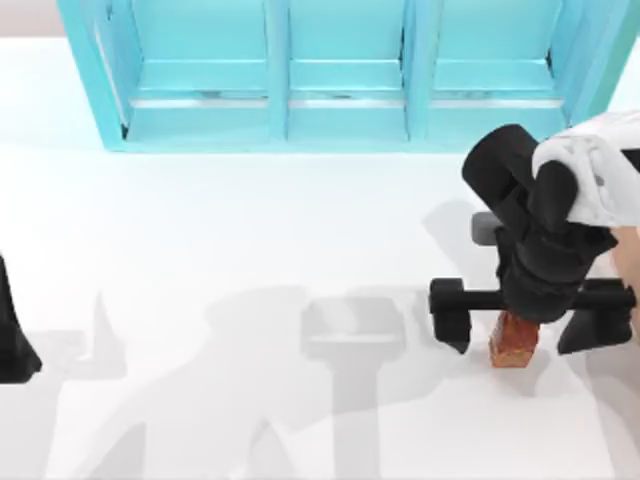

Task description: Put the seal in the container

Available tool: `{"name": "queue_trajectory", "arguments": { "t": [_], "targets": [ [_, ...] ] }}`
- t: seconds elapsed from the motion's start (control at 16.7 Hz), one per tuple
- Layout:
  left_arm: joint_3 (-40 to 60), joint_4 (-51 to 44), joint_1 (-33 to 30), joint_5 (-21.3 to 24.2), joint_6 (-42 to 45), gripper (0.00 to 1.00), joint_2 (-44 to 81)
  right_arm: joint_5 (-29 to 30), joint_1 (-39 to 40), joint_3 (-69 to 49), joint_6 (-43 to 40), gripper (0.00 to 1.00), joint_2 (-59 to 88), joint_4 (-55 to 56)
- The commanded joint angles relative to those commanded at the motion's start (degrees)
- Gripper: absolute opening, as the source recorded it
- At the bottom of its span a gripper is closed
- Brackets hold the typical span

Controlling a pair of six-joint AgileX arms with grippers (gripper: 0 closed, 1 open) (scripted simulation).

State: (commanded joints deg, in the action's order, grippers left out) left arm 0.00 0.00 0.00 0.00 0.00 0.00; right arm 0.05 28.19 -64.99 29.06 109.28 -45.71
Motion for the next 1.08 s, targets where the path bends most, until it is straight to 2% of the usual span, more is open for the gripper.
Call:
{"name": "queue_trajectory", "arguments": {
  "t": [0.12, 0.9, 1.08],
  "targets": [
    [0.0, 0.0, 0.0, 0.0, 0.0, 1.0, 0.0, 0.0, 0.0, 0.0, 0.0, 1.0, 0.0, 0.0],
    [0.0, 0.0, 0.0, 0.0, 0.0, 1.0, 0.0, 0.0, 0.0, 0.0, 0.0, 0.02, 0.0, 0.0],
    [0.0, 0.0, 0.0, 0.0, 0.0, 1.0, 0.0, 0.0, 0.0, 0.0, 0.0, 0.0, 0.0, 0.0]
  ]
}}
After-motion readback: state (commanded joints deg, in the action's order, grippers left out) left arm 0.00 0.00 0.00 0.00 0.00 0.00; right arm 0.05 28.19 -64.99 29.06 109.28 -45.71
